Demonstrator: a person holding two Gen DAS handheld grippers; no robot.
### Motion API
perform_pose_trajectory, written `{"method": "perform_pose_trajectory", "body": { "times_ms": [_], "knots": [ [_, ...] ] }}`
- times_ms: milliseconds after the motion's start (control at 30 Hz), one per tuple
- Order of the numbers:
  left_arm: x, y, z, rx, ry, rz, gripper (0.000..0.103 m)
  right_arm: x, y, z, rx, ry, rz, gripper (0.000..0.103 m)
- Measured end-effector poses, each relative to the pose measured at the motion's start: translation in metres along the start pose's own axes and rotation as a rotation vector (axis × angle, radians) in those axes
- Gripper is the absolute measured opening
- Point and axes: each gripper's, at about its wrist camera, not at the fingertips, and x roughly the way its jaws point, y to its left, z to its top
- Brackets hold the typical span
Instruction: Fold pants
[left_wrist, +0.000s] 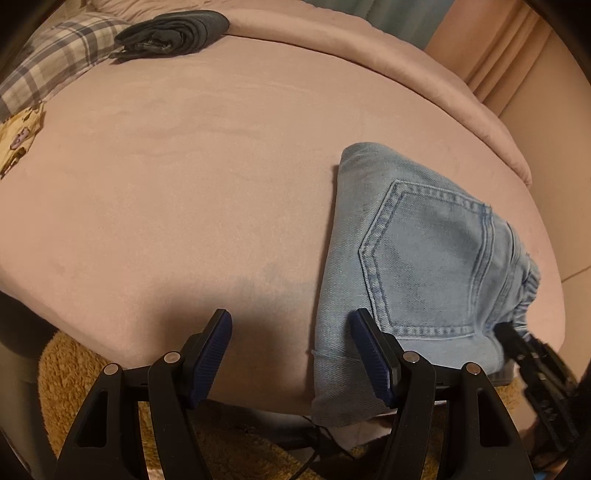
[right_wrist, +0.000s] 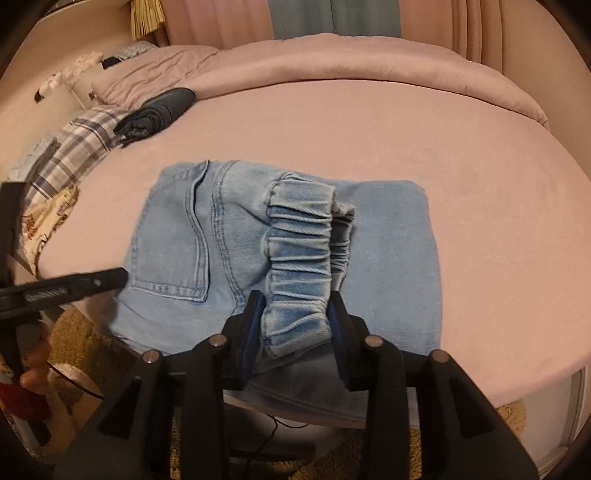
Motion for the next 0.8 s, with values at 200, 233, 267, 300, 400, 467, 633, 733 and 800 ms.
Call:
{"method": "perform_pose_trajectory", "body": {
  "times_ms": [200,233,267,300,400,467,633,733,800],
  "knots": [
    [0.001,-0.002,0.000,0.003,-0.002,0.005,0.067,-0.015,-0.020,0.008,0.101,-0.016,0.078,0.063],
    [0.001,-0.002,0.000,0.007,-0.002,0.008,0.067,-0.012,-0.024,0.009,0.126,-0.011,0.109,0.065],
    [0.001,-0.004,0.001,0.010,-0.003,0.010,0.067,-0.008,-0.026,0.011,0.136,-0.007,0.139,0.066],
    [0.001,-0.007,0.002,0.013,-0.005,0.013,0.067,-0.003,-0.025,0.013,0.139,-0.005,0.167,0.066],
    [0.000,-0.007,0.001,0.016,-0.010,0.009,0.067,0.030,-0.018,0.014,0.169,0.046,0.210,0.071],
    [-0.001,-0.006,0.001,0.015,-0.008,-0.001,0.067,0.041,-0.012,0.009,0.178,0.025,0.225,0.064],
    [-0.009,-0.005,0.002,0.006,-0.011,-0.049,0.067,0.025,-0.008,0.005,0.189,-0.044,0.224,0.030],
    [-0.022,-0.004,0.008,0.002,-0.044,-0.047,0.067,-0.002,-0.005,0.021,0.233,-0.123,0.302,0.024],
    [-0.031,-0.003,0.012,0.008,-0.075,-0.036,0.067,-0.023,-0.001,0.026,0.210,-0.182,0.254,0.023]
  ]
}}
